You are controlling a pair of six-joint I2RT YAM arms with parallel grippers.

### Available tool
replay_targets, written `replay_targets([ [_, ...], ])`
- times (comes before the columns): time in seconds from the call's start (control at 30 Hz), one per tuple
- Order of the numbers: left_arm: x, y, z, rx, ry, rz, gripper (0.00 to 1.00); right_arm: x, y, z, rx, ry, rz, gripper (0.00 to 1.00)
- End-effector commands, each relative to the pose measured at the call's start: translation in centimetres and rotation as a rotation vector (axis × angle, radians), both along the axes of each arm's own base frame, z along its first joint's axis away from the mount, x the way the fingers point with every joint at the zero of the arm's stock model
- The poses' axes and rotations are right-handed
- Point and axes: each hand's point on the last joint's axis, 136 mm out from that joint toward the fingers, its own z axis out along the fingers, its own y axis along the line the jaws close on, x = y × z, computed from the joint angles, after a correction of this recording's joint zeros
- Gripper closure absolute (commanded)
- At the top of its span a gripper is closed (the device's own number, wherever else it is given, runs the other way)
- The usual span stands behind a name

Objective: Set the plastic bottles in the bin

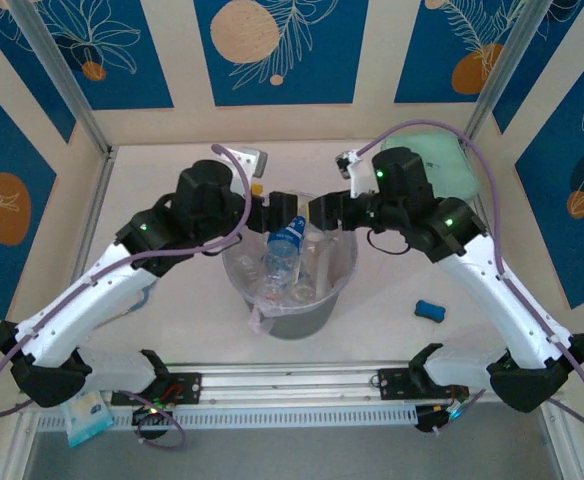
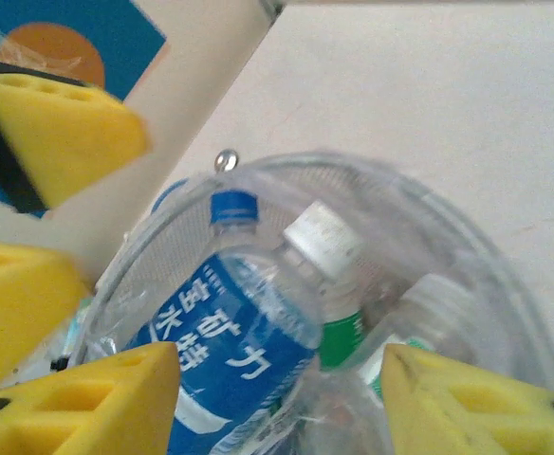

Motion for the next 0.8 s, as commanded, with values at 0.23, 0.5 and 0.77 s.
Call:
replay_targets([
  [0.23, 4.0, 14.8, 1.2, 0.238, -0.243, 0.481, 0.00, 4.1, -13.2, -2.5, -0.155, -0.107, -0.429, 0.01],
  [0.5, 4.1, 28.2, -9.0, 0.383, -0.178, 0.893, 0.00, 5.6, -22.9, -13.4, -0.248, -0.012, -0.783, 0.01],
  [0.77, 3.4, 32.1, -19.8, 0.491, -0.103, 1.030, 0.00, 5.7, -24.8, -23.0, -0.279, -0.020, -0.885, 0.01],
])
